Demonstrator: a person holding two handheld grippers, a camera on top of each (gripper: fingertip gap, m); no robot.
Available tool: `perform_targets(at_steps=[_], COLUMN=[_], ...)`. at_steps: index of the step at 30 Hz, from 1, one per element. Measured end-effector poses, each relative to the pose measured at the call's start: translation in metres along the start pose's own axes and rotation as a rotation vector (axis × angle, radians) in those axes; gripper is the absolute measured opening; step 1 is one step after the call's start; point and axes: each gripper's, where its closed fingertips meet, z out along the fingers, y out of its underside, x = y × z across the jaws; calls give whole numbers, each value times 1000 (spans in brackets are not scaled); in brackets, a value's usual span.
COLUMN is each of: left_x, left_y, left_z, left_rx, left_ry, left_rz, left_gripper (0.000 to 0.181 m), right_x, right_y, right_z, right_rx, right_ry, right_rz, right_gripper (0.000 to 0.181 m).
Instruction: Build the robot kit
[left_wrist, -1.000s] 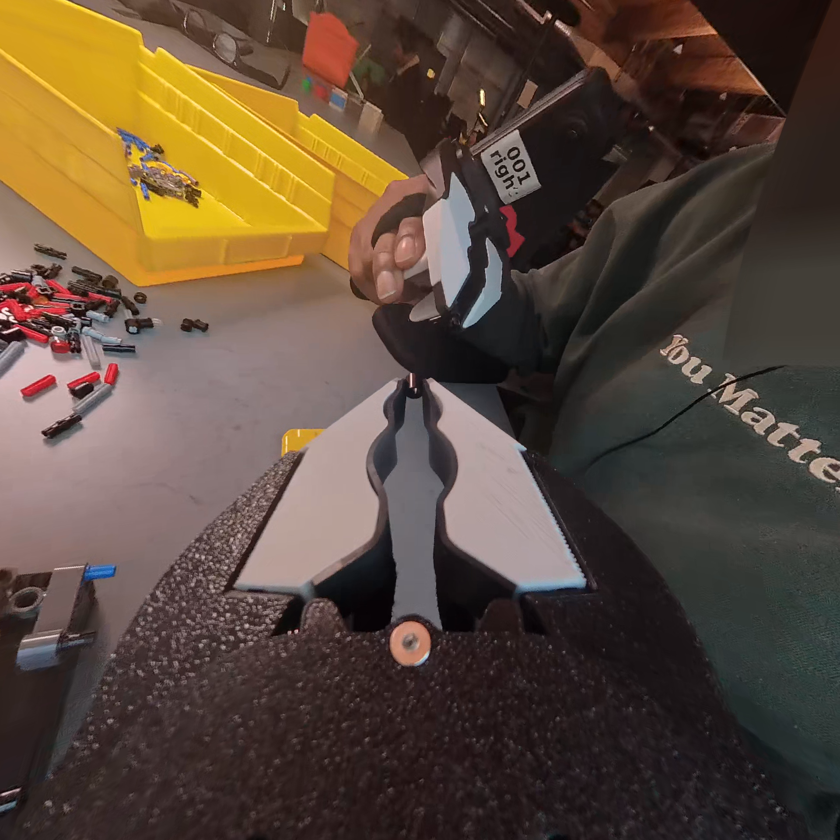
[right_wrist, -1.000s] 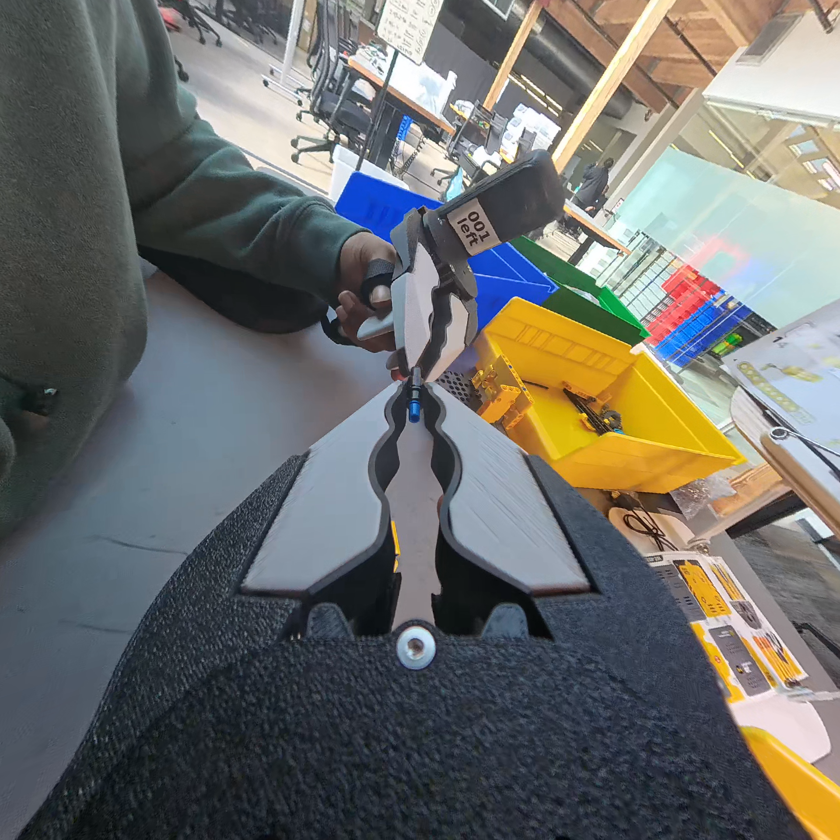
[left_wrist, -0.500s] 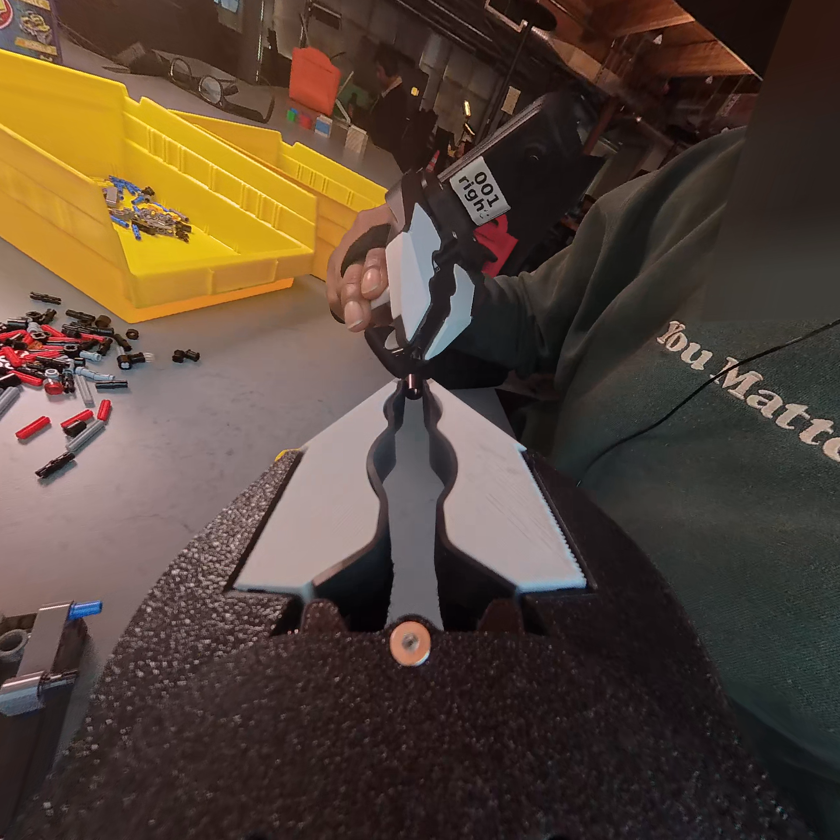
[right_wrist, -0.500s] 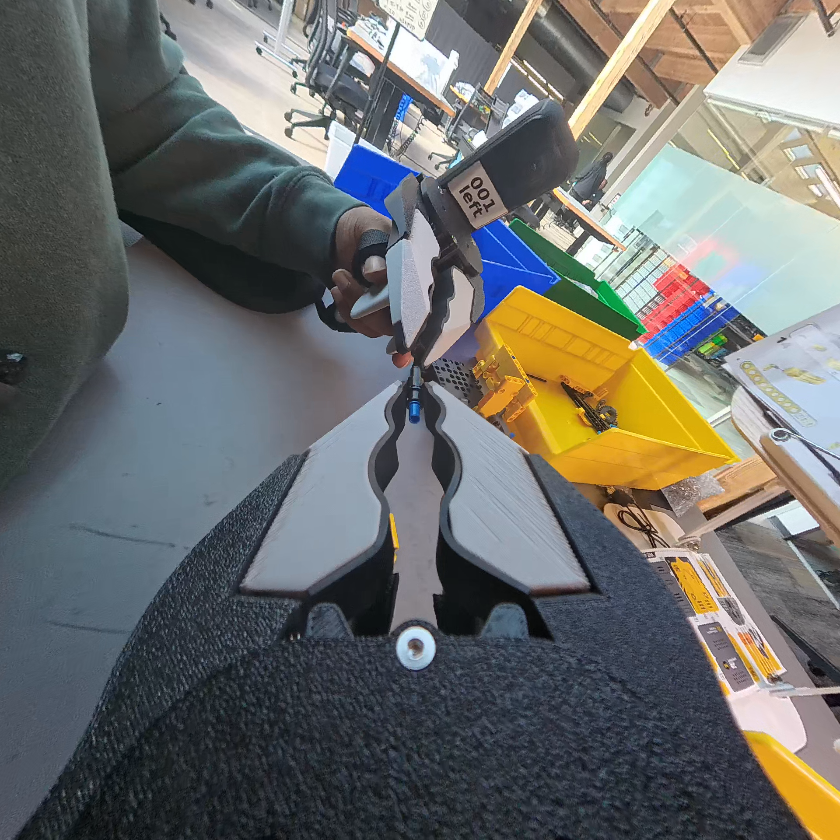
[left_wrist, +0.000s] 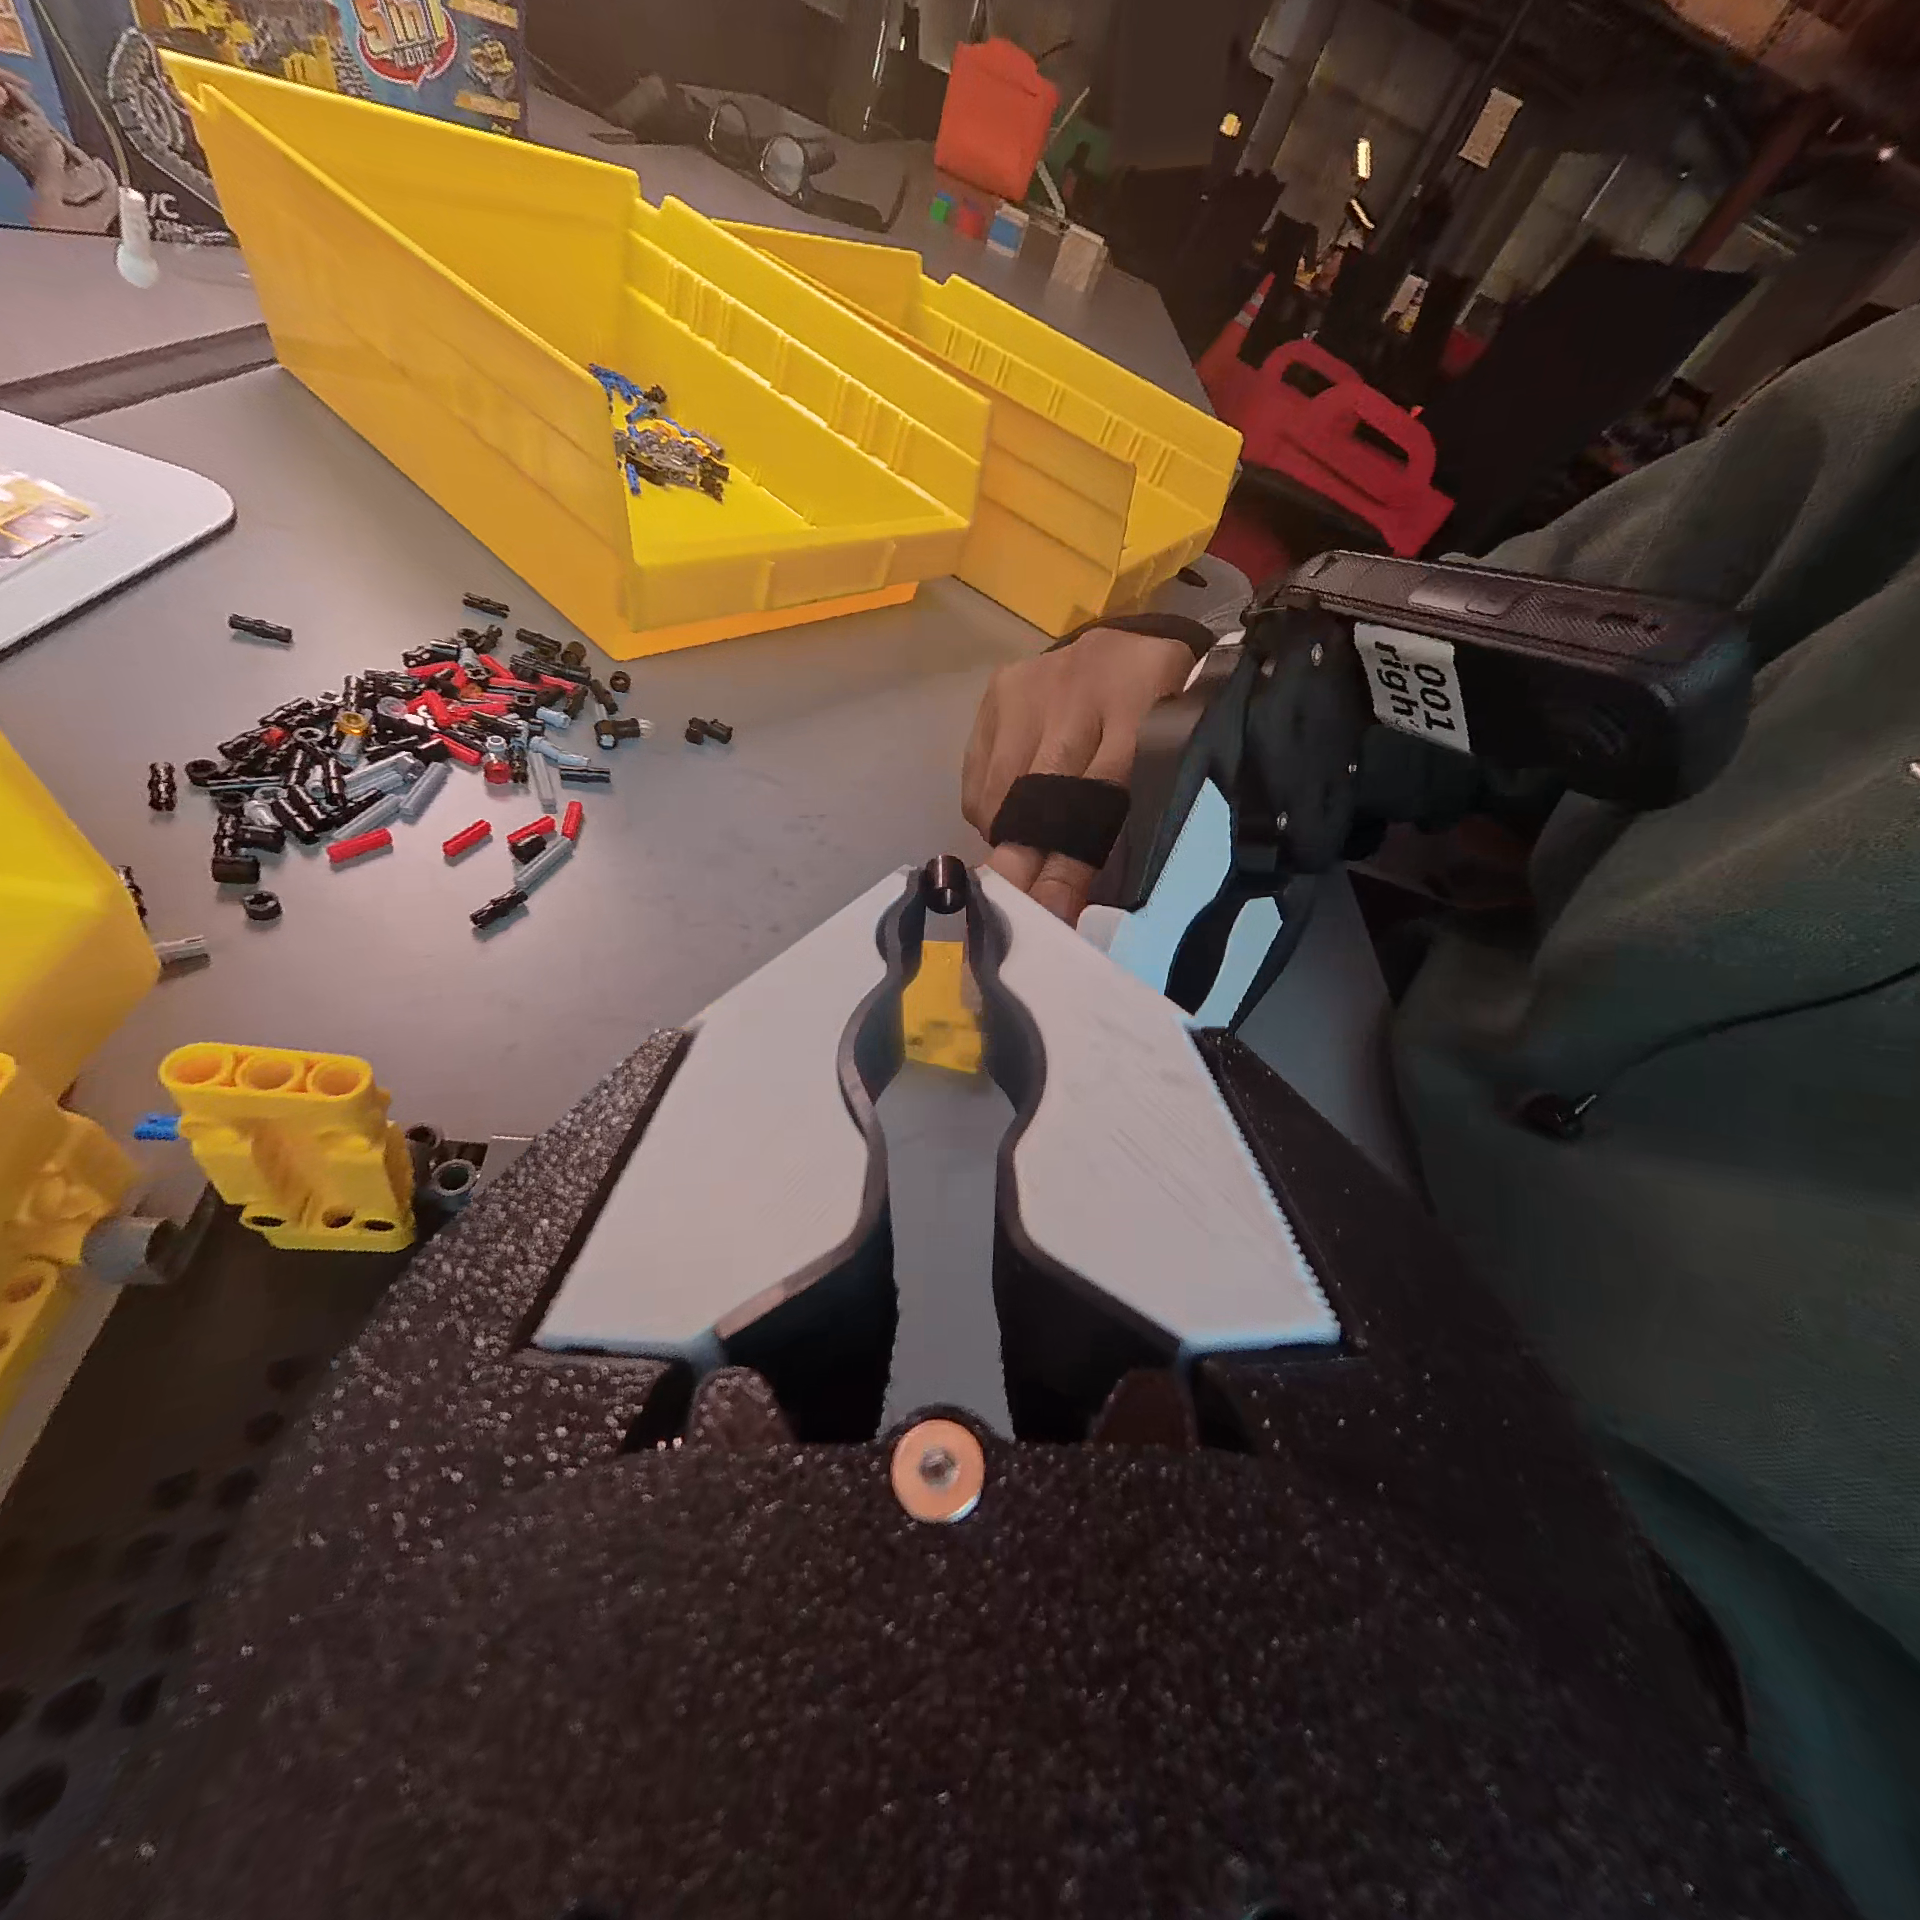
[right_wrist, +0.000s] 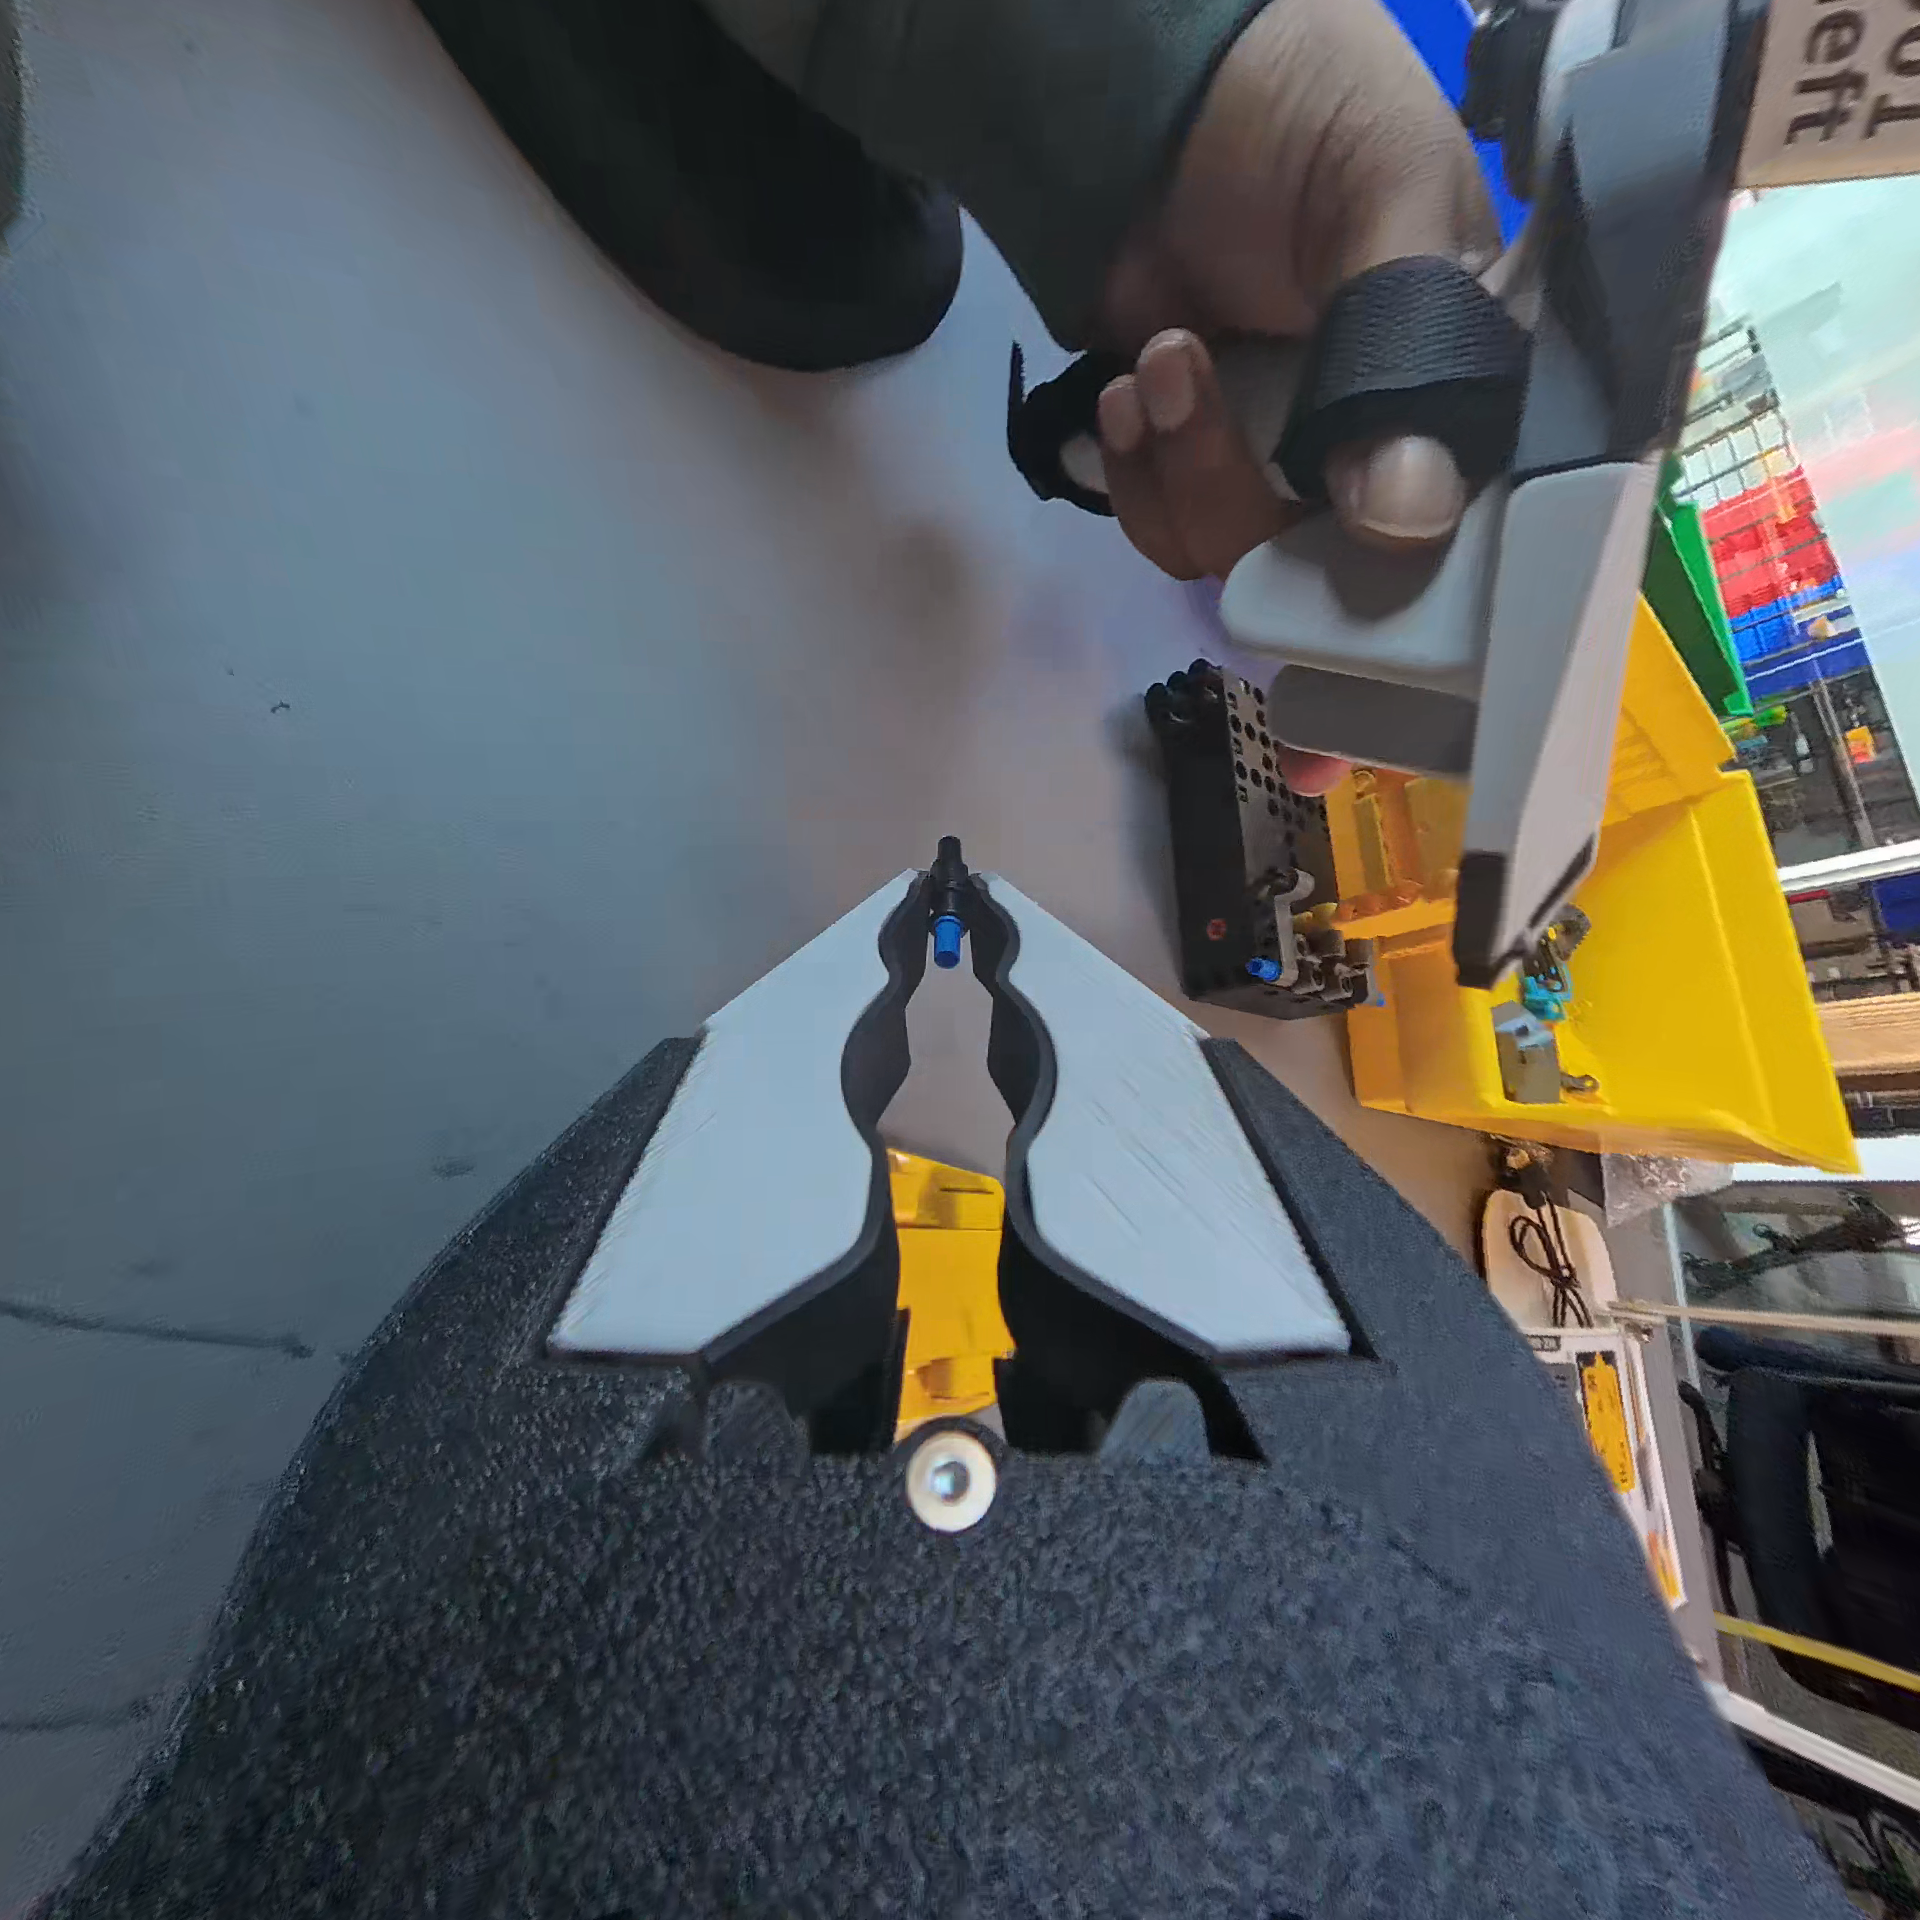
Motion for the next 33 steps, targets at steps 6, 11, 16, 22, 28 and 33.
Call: perform_targets(at_steps=[6, 11, 16, 22, 28, 33], left_x=[0, -2, -2, -1, 7, 10], left_y=[6, 13, 16, 16, 9, 9], left_z=[5, 8, 10, 10, 8, 10], left_rx=[-35, -59, -70, -71, -28, -12], left_ry=[-6, -10, -9, -7, 52, 84], left_rz=[9, -2, -7, 2, -33, -54], left_gripper=[6, 6, 6, 6, 6, 6], right_x=[-18, -24, -23, 2, 45, 65], right_y=[9, 11, 12, 1, 0, 1], right_z=[5, 6, 5, -14, -53, -69], right_rx=[-17, -8, 0, 106, 229, 269], right_ry=[-110, -183, -203, -146, 25, 135], right_rz=[-46, -51, -16, 149, 334, 384], right_gripper=[7, 8, 13, 18, 16, 0])
